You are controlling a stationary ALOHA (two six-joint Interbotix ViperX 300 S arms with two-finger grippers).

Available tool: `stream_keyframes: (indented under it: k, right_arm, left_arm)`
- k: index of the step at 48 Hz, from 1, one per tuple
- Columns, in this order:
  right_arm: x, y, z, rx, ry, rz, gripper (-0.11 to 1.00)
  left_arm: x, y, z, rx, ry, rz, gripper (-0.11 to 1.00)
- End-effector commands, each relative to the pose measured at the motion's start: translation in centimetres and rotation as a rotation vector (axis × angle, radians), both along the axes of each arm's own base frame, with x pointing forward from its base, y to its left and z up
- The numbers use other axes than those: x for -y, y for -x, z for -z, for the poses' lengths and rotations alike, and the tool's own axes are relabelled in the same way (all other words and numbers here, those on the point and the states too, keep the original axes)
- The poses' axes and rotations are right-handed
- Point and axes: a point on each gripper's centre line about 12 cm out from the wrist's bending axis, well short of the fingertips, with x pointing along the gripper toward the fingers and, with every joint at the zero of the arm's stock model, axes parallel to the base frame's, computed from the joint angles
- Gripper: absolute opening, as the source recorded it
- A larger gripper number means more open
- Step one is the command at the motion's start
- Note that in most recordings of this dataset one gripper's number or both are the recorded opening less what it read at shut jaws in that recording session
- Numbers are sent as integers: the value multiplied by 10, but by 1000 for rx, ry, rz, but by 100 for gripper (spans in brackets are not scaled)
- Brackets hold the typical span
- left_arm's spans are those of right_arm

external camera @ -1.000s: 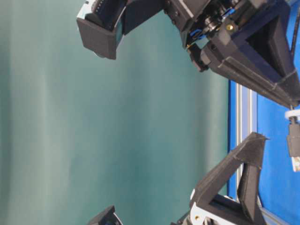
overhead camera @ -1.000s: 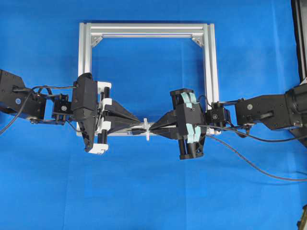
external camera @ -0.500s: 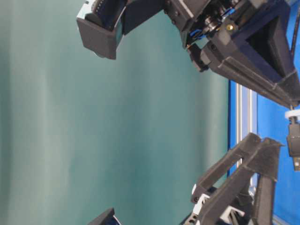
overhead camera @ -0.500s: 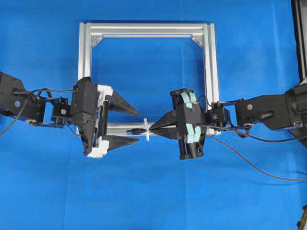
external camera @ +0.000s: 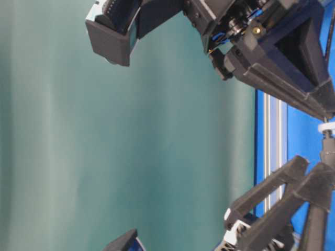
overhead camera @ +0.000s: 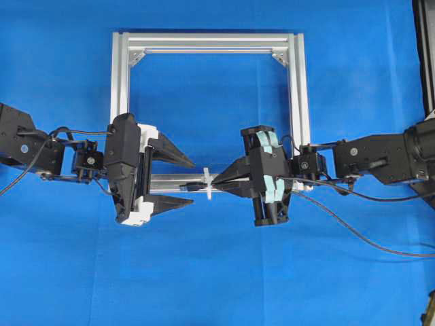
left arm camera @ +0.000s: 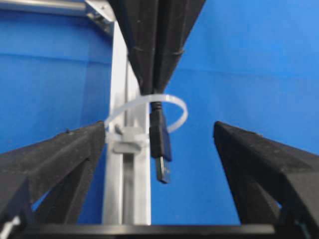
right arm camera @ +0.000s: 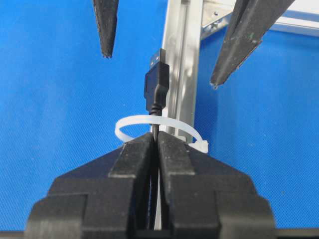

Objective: Insert the wire through the string loop located in the center.
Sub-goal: 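Close the left gripper on the USB plug beyond the loop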

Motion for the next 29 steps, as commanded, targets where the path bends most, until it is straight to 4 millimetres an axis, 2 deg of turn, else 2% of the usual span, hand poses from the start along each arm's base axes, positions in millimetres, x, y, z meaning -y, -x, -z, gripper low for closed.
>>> stream_keyframes:
  k: [1,8,29]
  right_arm:
    - [-1,-4,-10,37,-2,-3,-2]
    - [-1,-4,-9,35,-1,-3,-2]
    - [-1,-4,-9,35,-1,-3,-2]
  left_arm:
    - [1,-4,-4,14,0,4,92]
    - [2,-6,3,-3,-2,6,92]
    - [2,-7,2,0,-3,5,92]
